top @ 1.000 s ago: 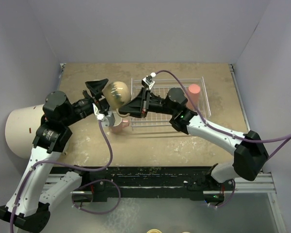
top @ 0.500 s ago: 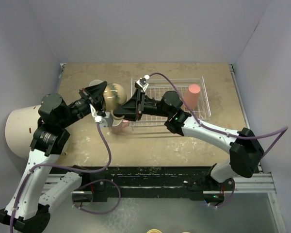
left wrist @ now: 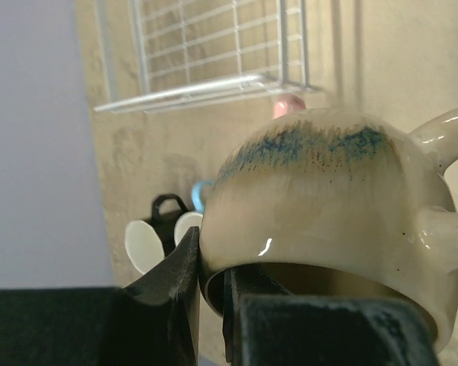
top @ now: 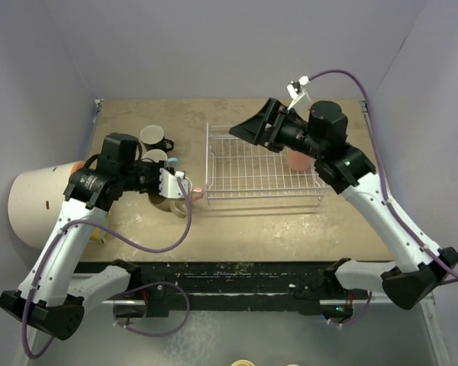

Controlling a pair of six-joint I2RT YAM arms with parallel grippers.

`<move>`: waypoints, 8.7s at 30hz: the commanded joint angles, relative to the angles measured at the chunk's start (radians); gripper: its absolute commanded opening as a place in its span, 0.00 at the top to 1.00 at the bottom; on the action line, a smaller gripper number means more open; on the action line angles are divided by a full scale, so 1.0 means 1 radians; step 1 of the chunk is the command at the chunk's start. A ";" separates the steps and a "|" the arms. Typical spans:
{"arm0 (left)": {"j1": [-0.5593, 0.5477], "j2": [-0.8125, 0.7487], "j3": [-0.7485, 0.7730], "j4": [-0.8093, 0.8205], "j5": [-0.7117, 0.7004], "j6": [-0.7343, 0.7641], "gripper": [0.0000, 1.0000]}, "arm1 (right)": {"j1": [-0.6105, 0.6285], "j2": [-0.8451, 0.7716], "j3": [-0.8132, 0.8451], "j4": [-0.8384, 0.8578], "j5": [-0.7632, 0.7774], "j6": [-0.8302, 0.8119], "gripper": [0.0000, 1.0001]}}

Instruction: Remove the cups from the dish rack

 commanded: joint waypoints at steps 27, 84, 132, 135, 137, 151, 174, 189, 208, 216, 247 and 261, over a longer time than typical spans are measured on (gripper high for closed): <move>0.014 0.258 -0.324 0.137 -0.423 -0.033 1.00 | -0.172 0.078 0.136 -0.520 0.635 -0.465 0.00; 0.072 0.121 0.091 -0.013 -0.213 -0.394 0.01 | -0.278 0.442 0.138 -0.420 0.876 -0.592 0.16; 0.071 -0.150 0.007 0.418 0.372 0.020 0.00 | -0.085 -0.022 -0.089 0.387 -0.383 0.239 0.71; 0.069 -0.162 0.009 0.435 0.373 0.024 0.01 | -0.062 -0.024 -0.132 0.476 -0.386 0.305 0.72; 0.071 -0.167 0.011 0.428 0.374 0.049 0.02 | -0.045 -0.023 -0.144 0.517 -0.382 0.334 0.72; 0.070 -0.185 0.028 0.381 0.422 0.079 0.29 | 0.083 0.063 -0.169 0.616 -0.309 0.382 0.72; 0.071 0.161 0.183 0.120 -0.145 -0.119 1.00 | -0.168 -0.041 -0.035 -0.133 -0.110 -0.104 0.00; 0.017 0.789 0.798 -0.342 -0.372 -0.248 1.00 | -0.232 -0.104 -0.056 -0.332 0.038 -0.270 0.00; 0.000 1.171 1.032 -0.409 -0.456 -0.312 1.00 | -0.233 -0.150 -0.067 -0.321 0.032 -0.252 0.00; 0.000 1.212 0.983 -0.379 -0.424 -0.304 1.00 | -0.233 -0.160 -0.081 -0.304 0.020 -0.228 0.00; -0.009 0.780 0.738 0.096 -0.541 -0.388 0.01 | -0.233 -0.147 0.044 -0.438 0.312 -0.373 0.00; 0.026 -0.252 -0.451 0.816 -0.447 -0.985 0.01 | -0.232 -0.492 -0.404 -0.087 0.772 -0.472 0.00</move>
